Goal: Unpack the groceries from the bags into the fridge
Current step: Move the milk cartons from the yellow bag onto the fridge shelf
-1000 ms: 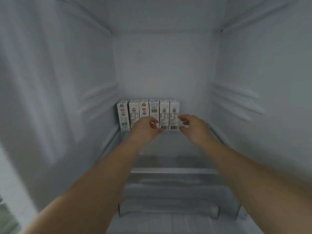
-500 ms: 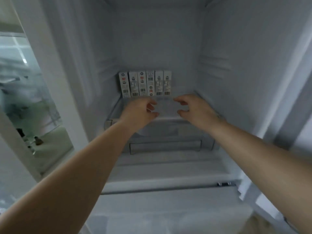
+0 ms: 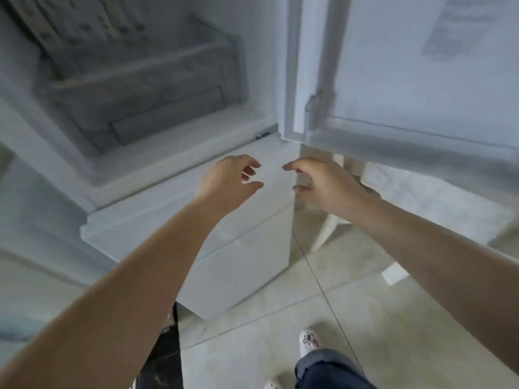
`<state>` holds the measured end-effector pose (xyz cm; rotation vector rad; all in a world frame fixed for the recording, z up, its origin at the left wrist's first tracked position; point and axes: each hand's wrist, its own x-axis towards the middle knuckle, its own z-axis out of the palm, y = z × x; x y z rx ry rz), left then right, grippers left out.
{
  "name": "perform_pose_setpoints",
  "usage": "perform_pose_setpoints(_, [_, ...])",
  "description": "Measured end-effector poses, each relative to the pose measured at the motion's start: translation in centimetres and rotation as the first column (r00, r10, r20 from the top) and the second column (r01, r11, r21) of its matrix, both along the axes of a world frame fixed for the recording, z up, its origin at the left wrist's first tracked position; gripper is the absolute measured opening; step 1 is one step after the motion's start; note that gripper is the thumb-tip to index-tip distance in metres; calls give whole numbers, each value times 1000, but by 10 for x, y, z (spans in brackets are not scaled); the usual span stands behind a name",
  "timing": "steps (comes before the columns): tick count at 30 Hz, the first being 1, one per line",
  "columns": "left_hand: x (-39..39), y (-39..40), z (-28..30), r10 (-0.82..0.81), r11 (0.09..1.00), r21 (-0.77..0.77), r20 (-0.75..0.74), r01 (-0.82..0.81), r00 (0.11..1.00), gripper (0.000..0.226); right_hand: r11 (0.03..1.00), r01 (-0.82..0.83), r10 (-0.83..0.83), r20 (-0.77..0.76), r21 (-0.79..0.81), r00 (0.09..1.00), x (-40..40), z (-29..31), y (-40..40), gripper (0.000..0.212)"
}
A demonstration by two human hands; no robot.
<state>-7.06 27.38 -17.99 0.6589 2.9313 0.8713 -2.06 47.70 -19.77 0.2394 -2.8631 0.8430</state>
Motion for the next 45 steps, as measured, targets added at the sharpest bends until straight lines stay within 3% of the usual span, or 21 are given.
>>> perform_pose_setpoints(5, [51,69,-46,-218,967,-103,139,233,966,35,973,228,-233,178,44,956,92,-51,68,43])
perform_pose_setpoints(14, [138,248,-103,-522,800,-140,315,583,793,36,837,540,-532,350,86,771,254,-110,207,45])
perform_pose_setpoints(22, [223,447,-125,-645,685,-154,325,712,691,34,703,699,-688,369,130,624,368,-125,379,46])
perform_pose_setpoints(26, [252,531,-122,-640,700,-124,328,704,695,33,682,720,-705,380,129,599,402,-122,457,46])
perform_pose_setpoints(34, [248,670,-124,-670,689,-64,324,722,668,31,684,722,-705,353,109,615,393,-118,590,47])
perform_pose_setpoints(45, [138,892,-140,-650,716,-45,321,696,689,31,701,694,-699,347,165,625,276,-112,812,46])
